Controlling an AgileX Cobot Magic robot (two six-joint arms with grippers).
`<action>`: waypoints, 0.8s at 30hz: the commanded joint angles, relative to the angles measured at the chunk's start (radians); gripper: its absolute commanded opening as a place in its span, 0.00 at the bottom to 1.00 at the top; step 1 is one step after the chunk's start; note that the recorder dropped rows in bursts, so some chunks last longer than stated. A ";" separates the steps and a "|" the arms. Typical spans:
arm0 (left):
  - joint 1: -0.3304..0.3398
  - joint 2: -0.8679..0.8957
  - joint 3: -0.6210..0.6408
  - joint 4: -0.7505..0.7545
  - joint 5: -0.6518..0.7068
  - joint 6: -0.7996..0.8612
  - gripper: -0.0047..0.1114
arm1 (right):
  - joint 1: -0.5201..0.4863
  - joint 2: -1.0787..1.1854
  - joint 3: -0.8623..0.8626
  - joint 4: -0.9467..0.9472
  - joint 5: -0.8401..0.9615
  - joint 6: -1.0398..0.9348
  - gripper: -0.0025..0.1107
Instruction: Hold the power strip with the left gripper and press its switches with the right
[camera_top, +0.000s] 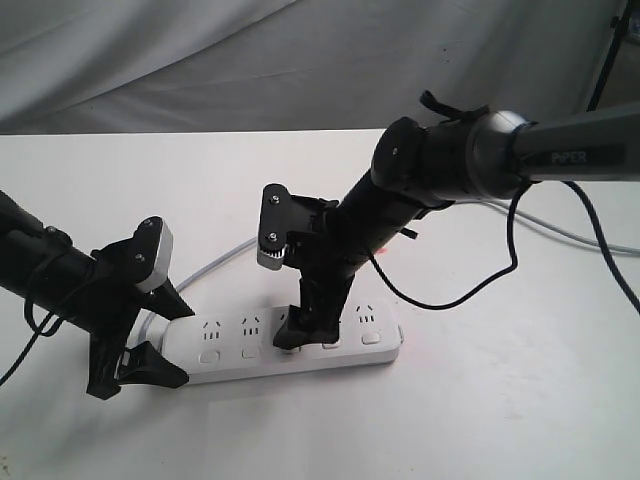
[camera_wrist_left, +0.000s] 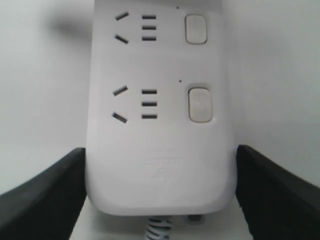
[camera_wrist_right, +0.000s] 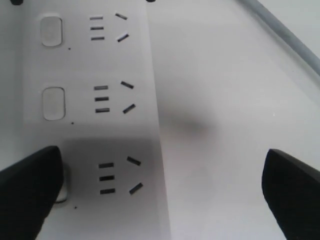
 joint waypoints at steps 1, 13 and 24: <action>-0.001 0.000 -0.002 0.001 -0.035 0.006 0.04 | -0.001 0.029 0.013 -0.122 -0.029 -0.003 0.93; -0.001 0.000 -0.002 0.001 -0.035 0.006 0.04 | -0.001 -0.057 0.013 0.025 -0.019 -0.033 0.93; -0.001 0.000 -0.002 0.001 -0.035 0.006 0.04 | -0.003 -0.067 0.013 0.027 -0.019 -0.033 0.93</action>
